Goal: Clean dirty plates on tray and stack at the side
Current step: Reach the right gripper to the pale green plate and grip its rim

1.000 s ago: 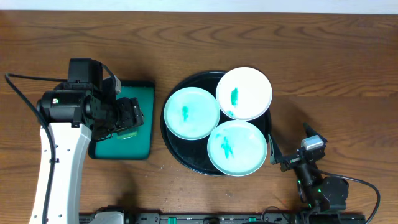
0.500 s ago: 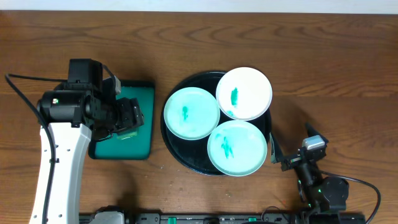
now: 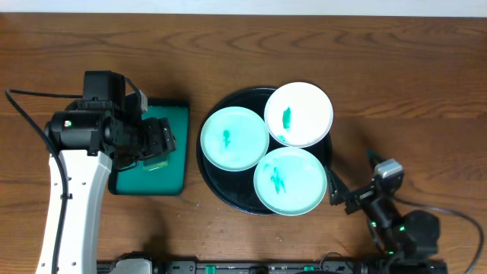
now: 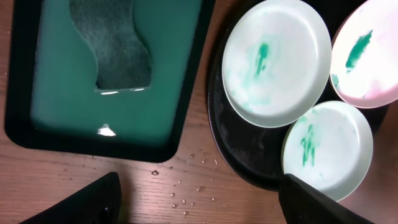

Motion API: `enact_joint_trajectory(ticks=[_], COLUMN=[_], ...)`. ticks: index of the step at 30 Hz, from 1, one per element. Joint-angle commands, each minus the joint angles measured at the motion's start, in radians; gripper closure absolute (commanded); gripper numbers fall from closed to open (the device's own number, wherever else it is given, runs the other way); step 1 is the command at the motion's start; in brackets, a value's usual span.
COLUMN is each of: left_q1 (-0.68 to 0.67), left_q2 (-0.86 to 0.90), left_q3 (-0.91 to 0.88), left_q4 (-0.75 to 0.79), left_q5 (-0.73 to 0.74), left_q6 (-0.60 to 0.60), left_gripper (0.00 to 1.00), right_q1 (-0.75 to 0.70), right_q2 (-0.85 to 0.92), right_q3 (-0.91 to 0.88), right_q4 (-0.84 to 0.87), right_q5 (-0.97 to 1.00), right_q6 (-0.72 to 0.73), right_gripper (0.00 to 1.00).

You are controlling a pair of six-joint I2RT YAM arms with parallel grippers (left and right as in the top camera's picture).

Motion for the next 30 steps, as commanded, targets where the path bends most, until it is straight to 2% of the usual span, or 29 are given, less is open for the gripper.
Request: enact_joint_trajectory(ticks=[1,5,8,13,18,23,30], left_q1=[0.005,0.005,0.005,0.005,0.005,0.005,0.005], left_q2=[-0.005,-0.005,-0.005,-0.005,-0.005,-0.005,-0.005], left_q3=[0.019,0.019,0.019,0.019,0.019,0.019,0.019], left_q4=[0.0,-0.001,-0.001,-0.001,0.005,0.007,0.006], left_q5=[0.012,0.012,0.012,0.011,0.009,0.009,0.009], left_q6=[-0.002,-0.002,-0.002,-0.002,-0.002,-0.002,-0.002], left_gripper=[0.19,0.19,0.19,0.18,0.19,0.18,0.19], right_q1=[0.009,0.009,0.009,0.032,0.092,0.153,0.235], right_q2=[0.159,0.43,0.652,0.989,1.28,1.5,1.641], right_q3=[0.201,0.478,0.718,1.146,1.481,1.613,1.613], right_q4=[-0.05,-0.19,-0.368,-0.8,-1.192,-1.429,-1.414], right_q5=[-0.023,-0.079,-0.147,-0.179,-0.046,0.016,0.012], right_q6=[-0.036,-0.046,-0.044,-0.043,-0.066,-0.072,-0.052], right_gripper=[0.01,0.01,0.01,0.01,0.01,0.01,0.01])
